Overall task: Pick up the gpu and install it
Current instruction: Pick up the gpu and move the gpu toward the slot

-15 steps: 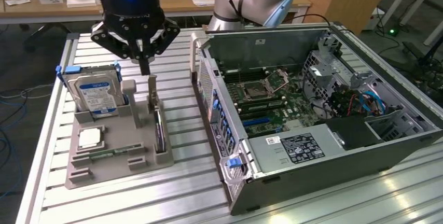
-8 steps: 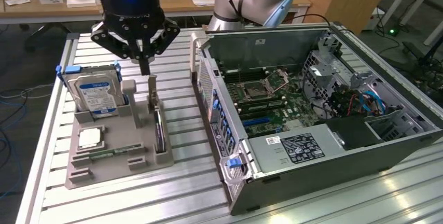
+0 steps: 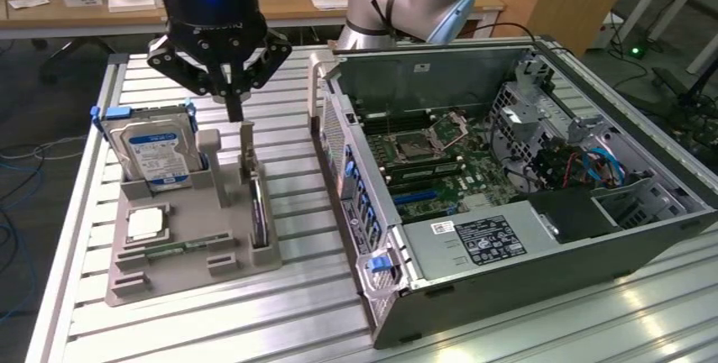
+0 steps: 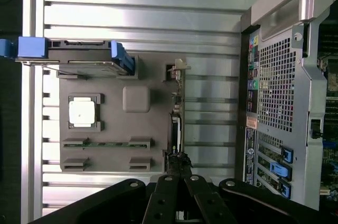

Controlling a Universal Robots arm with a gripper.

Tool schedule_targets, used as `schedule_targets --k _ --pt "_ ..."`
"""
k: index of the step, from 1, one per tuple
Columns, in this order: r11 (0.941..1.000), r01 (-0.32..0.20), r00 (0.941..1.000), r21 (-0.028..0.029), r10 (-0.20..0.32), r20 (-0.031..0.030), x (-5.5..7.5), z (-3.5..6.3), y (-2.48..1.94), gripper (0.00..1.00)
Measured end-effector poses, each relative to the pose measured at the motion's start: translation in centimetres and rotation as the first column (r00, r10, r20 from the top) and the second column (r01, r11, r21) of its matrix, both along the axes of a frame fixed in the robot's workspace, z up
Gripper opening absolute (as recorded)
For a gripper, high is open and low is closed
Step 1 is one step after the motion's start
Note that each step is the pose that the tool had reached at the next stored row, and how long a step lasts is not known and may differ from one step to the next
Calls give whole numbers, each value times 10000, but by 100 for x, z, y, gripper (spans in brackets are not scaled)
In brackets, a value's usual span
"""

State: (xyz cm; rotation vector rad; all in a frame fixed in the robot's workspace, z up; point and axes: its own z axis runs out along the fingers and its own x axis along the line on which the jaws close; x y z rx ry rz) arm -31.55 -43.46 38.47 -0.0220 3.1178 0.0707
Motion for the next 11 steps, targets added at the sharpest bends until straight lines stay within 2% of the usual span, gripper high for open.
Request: schedule_targets --k 2,4,5,7,9,11 --pt "10000 0 10000 0 0 0 0 0 0 11" --pt "10000 0 10000 -1 0 0 0 0 0 24" --pt "10000 0 10000 0 0 0 0 0 0 24" --pt "10000 0 10000 -1 0 0 0 0 0 35" --pt "10000 0 10000 0 0 0 0 0 0 35" --pt "10000 0 10000 0 0 0 -1 0 2 47"
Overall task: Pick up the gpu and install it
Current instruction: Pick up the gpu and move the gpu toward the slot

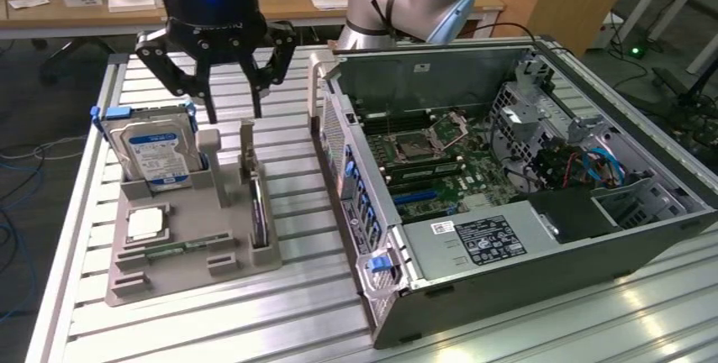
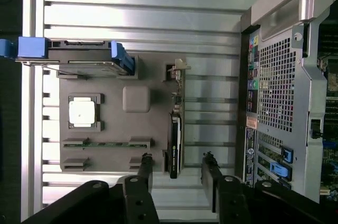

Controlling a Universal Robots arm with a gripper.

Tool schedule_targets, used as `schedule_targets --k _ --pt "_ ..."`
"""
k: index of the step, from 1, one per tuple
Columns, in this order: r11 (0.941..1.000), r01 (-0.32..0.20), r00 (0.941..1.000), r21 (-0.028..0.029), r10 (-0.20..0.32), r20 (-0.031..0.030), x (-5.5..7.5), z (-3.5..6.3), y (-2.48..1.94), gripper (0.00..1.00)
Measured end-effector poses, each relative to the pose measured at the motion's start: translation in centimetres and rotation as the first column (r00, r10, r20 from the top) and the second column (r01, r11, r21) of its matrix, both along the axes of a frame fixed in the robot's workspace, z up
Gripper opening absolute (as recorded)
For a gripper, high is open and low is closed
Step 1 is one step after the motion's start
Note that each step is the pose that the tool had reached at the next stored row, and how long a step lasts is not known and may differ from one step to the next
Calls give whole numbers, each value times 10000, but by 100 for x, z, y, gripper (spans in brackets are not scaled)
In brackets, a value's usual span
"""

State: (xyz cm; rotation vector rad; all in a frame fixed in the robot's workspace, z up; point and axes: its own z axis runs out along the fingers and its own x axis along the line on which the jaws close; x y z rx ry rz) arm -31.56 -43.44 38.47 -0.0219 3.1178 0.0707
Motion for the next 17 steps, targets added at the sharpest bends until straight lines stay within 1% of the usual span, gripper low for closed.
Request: schedule_targets --k 1,2,3,4,5,6,7,11,15,16,17 --pt "10000 -3 10000 -6 3 2 -3 -4 18 53" --pt "10000 -16 10000 -12 16 1 -6 -14 48 53" --pt "10000 -31 10000 -19 31 0 -6 -29 75 58" --pt "10000 -49 10000 -22 49 0 -6 -47 97 58" --pt "10000 -76 10000 -24 76 1 -6 -66 114 65" --pt "9999 -104 9999 -32 104 2 -6 -86 126 65" --pt "9999 -118 9999 -40 118 2 -5 -104 126 65" --pt "9999 -137 9999 -42 137 0 -6 -175 112 65" --pt "10000 -28 10000 -47 28 1 -5 -248 110 65" --pt "10000 -27 10000 -66 27 1 -5 -260 109 65" --pt "9999 -27 10000 -98 27 -1 -4 -268 108 65"
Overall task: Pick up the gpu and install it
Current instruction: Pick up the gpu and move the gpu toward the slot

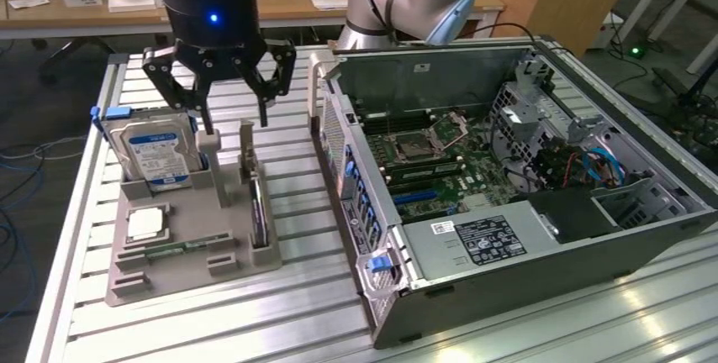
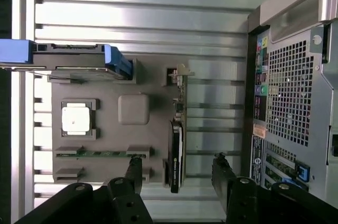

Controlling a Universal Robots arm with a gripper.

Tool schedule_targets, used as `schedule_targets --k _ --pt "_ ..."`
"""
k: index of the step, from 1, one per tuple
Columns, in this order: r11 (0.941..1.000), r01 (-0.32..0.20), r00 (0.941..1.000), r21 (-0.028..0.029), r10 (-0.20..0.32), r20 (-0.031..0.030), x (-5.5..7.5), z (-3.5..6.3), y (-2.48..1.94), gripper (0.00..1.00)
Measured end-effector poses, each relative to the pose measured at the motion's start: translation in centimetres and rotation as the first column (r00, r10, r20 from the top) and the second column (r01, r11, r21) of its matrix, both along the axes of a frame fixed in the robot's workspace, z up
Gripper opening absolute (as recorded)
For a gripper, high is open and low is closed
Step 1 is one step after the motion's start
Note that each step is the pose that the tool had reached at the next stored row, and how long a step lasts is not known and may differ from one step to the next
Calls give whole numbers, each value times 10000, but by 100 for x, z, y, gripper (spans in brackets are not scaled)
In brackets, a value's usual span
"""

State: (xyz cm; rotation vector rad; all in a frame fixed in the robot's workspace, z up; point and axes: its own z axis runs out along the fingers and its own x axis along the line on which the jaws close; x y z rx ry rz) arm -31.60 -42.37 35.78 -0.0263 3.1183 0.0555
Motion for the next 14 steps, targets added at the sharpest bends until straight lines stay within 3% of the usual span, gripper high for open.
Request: schedule_targets --k 2,5,11,14 --pt "10000 2 10000 -53 -2 1 0 -23 -6 65" --pt "10000 5 10000 -86 -5 1 1 -61 -20 65" --pt "9999 11 10000 -103 -11 1 4 -169 -22 65" --pt "9998 72 10000 -173 -72 10 4 -207 -24 65"
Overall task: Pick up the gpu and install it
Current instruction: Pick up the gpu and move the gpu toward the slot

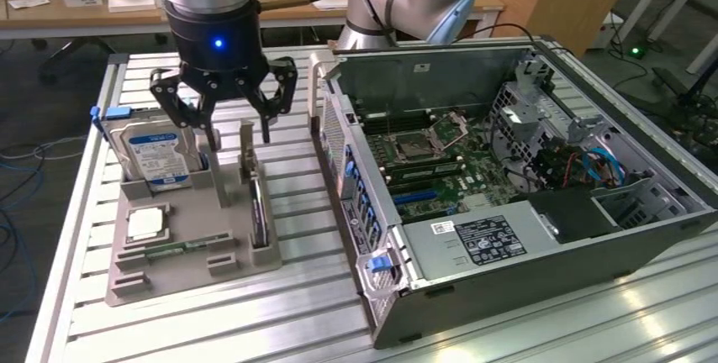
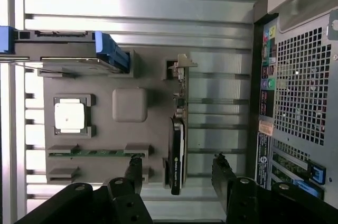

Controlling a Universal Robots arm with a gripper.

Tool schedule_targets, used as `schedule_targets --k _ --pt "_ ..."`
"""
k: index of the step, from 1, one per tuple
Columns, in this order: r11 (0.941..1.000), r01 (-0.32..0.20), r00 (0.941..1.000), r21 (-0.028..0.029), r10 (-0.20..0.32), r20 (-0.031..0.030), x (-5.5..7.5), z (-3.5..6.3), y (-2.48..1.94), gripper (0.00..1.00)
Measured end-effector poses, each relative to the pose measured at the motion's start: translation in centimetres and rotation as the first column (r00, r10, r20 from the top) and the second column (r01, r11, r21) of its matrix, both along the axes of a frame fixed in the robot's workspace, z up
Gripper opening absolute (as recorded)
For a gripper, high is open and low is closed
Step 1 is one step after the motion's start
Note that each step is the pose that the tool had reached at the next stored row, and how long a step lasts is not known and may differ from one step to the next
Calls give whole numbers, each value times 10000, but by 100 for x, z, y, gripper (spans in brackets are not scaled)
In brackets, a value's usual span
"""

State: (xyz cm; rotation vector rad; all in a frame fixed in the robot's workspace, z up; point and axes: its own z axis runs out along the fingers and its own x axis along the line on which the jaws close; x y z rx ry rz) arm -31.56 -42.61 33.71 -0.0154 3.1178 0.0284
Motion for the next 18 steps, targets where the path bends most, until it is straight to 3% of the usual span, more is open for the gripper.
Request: schedule_targets --k 3,18 --pt "9999 140 9999 -41 -140 3 0 -45 0 65" --pt "9998 199 9998 -99 -199 6 5 -315 0 65"
